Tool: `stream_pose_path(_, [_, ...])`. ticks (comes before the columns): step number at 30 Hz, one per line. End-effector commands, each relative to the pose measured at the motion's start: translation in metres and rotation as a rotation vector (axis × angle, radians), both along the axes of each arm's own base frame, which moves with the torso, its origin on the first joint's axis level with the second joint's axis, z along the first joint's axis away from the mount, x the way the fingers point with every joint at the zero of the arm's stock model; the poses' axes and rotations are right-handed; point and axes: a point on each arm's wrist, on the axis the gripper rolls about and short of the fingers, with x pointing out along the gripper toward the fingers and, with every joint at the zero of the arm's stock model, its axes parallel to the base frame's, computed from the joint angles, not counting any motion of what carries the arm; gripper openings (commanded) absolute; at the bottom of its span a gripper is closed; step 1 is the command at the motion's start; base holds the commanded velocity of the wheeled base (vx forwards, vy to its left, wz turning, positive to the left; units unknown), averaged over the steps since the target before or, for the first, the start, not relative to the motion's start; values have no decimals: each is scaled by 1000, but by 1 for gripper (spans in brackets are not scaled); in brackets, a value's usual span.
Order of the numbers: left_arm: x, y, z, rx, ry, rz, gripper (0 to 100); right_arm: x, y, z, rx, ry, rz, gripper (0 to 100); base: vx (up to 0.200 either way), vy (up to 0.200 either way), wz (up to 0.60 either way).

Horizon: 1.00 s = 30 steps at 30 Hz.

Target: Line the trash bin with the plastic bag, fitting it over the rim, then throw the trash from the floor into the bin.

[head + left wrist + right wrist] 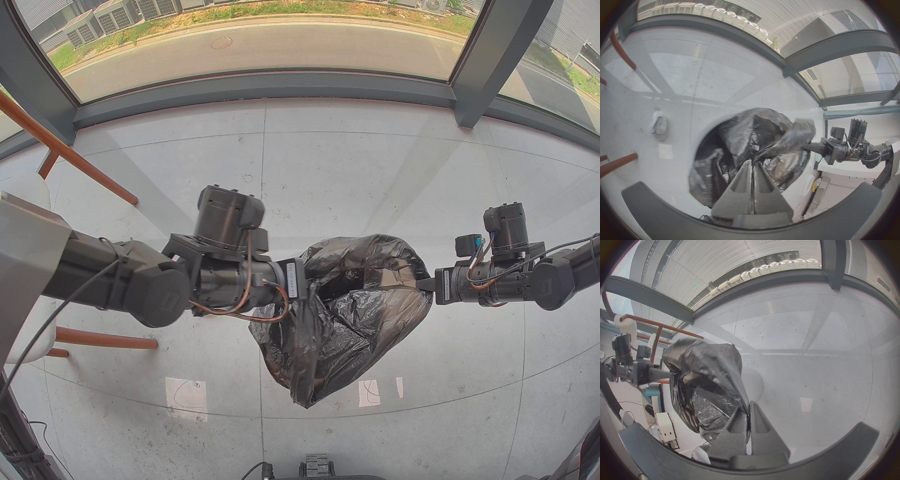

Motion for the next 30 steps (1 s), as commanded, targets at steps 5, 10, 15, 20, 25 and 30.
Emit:
stream_pose_path(5, [5, 23, 8, 15, -36, 37, 0, 13, -9, -15, -16, 11, 56, 0, 0, 0, 0])
stream_pose_path(10, [10, 23, 16, -7, -67, 44, 0, 29, -8, -10, 2, -22, 62, 0, 0, 0, 0])
stream_pose_path(15, [14, 21, 23, -37, -114, 48, 0, 49, -5, 1, 19, -84, 55, 100, 0, 0, 0])
stream_pose_path(20, [15, 21, 21, -36, -116, 52, 0, 45, -4, 5, 24, -88, 68, 100, 0, 0, 0])
stream_pose_path(25, [18, 28, 20, -30, -116, 75, 0, 19, -11, 4, 40, -47, 104, 100, 0, 0, 0])
stream_pose_path(30, [21, 30, 22, -30, -123, 88, 0, -18, -16, -7, 44, -4, 126, 100, 0, 0, 0])
